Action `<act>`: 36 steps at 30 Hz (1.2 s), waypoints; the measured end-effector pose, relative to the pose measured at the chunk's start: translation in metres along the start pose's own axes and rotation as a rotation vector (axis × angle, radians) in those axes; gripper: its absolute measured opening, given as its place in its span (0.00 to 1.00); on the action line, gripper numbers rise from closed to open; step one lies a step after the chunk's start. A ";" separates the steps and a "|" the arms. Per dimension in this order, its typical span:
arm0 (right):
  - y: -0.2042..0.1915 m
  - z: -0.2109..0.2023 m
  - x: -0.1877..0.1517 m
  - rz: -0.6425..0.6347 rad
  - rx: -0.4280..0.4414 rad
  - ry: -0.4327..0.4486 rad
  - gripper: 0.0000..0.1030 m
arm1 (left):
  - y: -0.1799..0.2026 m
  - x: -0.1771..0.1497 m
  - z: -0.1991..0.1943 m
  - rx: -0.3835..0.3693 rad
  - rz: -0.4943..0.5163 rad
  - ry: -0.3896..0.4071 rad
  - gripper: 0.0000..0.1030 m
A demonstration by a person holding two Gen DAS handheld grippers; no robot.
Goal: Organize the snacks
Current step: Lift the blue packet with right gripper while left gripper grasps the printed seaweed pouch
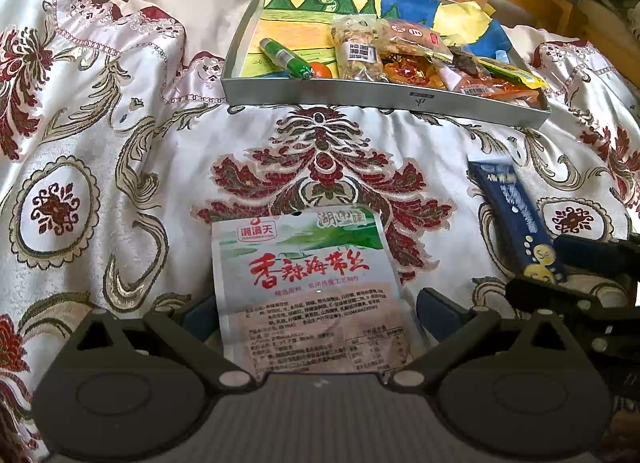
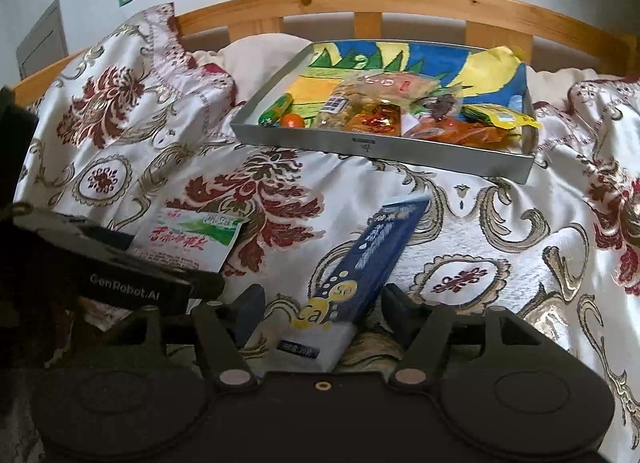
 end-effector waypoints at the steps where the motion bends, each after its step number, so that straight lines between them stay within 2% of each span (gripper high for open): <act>1: 0.001 0.000 0.000 0.010 -0.002 0.001 0.67 | 0.000 0.000 0.000 0.000 0.000 0.000 0.99; 7: 0.005 0.001 0.002 0.054 -0.002 -0.004 0.68 | 0.000 0.000 0.000 0.000 0.001 -0.001 0.99; 15: 0.000 0.018 0.011 0.047 -0.037 -0.054 0.67 | -0.002 0.000 0.001 0.007 -0.015 -0.005 0.99; 18: -0.001 0.020 0.010 0.039 -0.058 -0.056 0.60 | -0.002 0.000 0.001 0.003 -0.018 -0.005 0.99; 20: -0.002 0.020 0.008 0.021 -0.072 -0.051 0.50 | -0.003 -0.001 0.001 0.005 -0.017 -0.005 0.99; 23: -0.002 0.018 0.005 0.006 -0.079 -0.041 0.46 | -0.003 -0.001 0.001 0.005 -0.017 -0.006 0.99; 29: -0.004 0.016 0.002 -0.011 -0.089 -0.028 0.40 | -0.002 -0.001 0.000 0.005 -0.024 -0.006 0.99; 36: -0.004 0.015 0.001 -0.009 -0.089 -0.019 0.39 | -0.002 -0.001 -0.001 0.015 -0.025 -0.002 0.98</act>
Point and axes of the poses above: each gripper's, at about its wrist camera, not at the fingertips, and z roughly the way its jaws point, y to its right, x to its top, the point moved 2 cm from there along z, roughly the way its jaws point, and after that the axes turned 13 degrees about -y, right-handed, at the moved point
